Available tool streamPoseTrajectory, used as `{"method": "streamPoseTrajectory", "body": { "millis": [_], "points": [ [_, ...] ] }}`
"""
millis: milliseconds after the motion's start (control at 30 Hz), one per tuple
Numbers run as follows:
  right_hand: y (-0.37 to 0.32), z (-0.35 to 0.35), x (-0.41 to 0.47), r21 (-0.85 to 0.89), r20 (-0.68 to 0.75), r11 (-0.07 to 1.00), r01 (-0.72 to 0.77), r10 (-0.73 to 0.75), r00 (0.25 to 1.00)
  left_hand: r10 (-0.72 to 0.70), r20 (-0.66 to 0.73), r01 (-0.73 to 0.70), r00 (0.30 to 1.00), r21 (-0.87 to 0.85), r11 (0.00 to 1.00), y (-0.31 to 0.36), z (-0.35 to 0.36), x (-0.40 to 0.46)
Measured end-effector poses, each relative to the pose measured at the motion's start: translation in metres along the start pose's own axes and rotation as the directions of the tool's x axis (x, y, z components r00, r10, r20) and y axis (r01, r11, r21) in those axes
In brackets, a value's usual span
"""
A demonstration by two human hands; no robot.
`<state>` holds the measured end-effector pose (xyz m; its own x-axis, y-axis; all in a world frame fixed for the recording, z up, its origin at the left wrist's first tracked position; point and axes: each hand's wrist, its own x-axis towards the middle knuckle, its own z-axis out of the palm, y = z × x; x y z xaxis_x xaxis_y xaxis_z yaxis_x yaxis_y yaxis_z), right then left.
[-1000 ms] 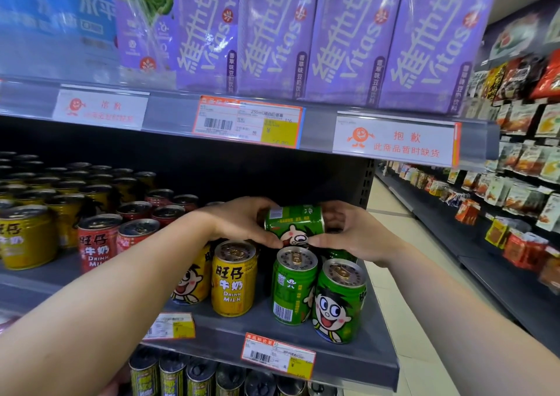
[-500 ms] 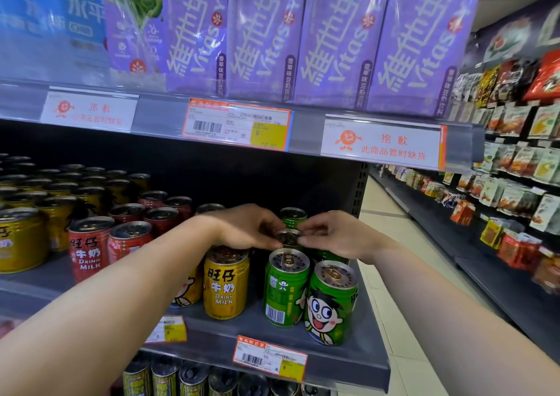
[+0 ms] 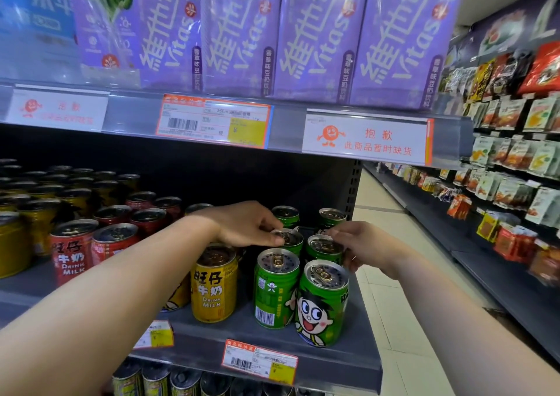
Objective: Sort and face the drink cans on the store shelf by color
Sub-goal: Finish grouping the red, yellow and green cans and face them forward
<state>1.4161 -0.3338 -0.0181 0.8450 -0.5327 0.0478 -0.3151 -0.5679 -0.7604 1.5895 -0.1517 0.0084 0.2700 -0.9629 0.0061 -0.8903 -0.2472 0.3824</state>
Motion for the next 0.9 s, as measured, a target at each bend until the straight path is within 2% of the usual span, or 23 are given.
{"method": "streamPoseTrajectory", "body": {
  "millis": [67, 133, 200, 267, 333, 500, 633, 767, 900],
  "points": [
    [0.006, 0.002, 0.006, 0.039, -0.063, 0.999, 0.015, -0.012, 0.998, 0.0, 0.011, 0.0, 1.0, -0.01, 1.0, -0.002, -0.001, 0.001],
    [0.014, 0.004, 0.017, 0.024, -0.254, 0.999, 0.047, -0.04, 0.966, -0.032, 0.002, 0.032, 0.999, -0.007, 0.999, -0.004, -0.002, 0.005],
    [0.022, 0.006, 0.027, 0.004, -0.432, 0.999, 0.053, -0.046, 0.901, -0.075, -0.073, 0.077, 0.995, 0.016, 0.997, -0.007, 0.0, 0.011],
    [0.029, 0.008, 0.031, 0.019, -0.497, 0.999, 0.044, -0.029, 0.867, -0.097, -0.17, 0.098, 0.981, 0.0, 0.995, -0.012, 0.001, 0.02],
    [0.035, 0.011, 0.036, 0.034, -0.484, 0.999, 0.033, -0.012, 0.875, -0.119, -0.185, 0.119, 0.975, -0.012, 0.993, -0.012, 0.0, 0.029],
    [0.047, 0.022, 0.054, 0.181, -0.348, 0.983, 0.024, 0.041, 0.937, -0.142, -0.114, 0.158, 0.983, 0.14, 0.978, -0.014, -0.002, 0.052],
    [0.049, 0.028, 0.064, 0.16, -0.273, 0.986, 0.043, 0.002, 0.962, -0.162, -0.089, 0.18, 0.983, 0.259, 0.949, -0.019, 0.004, 0.056],
    [0.05, 0.029, 0.068, 0.165, -0.268, 0.986, 0.036, 0.01, 0.963, -0.135, -0.132, 0.164, 0.982, 0.25, 0.954, -0.02, 0.007, 0.058],
    [0.05, 0.027, 0.061, 0.108, -0.213, 0.99, 0.085, -0.061, 0.975, -0.116, -0.194, 0.153, 0.974, 0.192, 0.969, -0.022, 0.006, 0.059]
  ]
}}
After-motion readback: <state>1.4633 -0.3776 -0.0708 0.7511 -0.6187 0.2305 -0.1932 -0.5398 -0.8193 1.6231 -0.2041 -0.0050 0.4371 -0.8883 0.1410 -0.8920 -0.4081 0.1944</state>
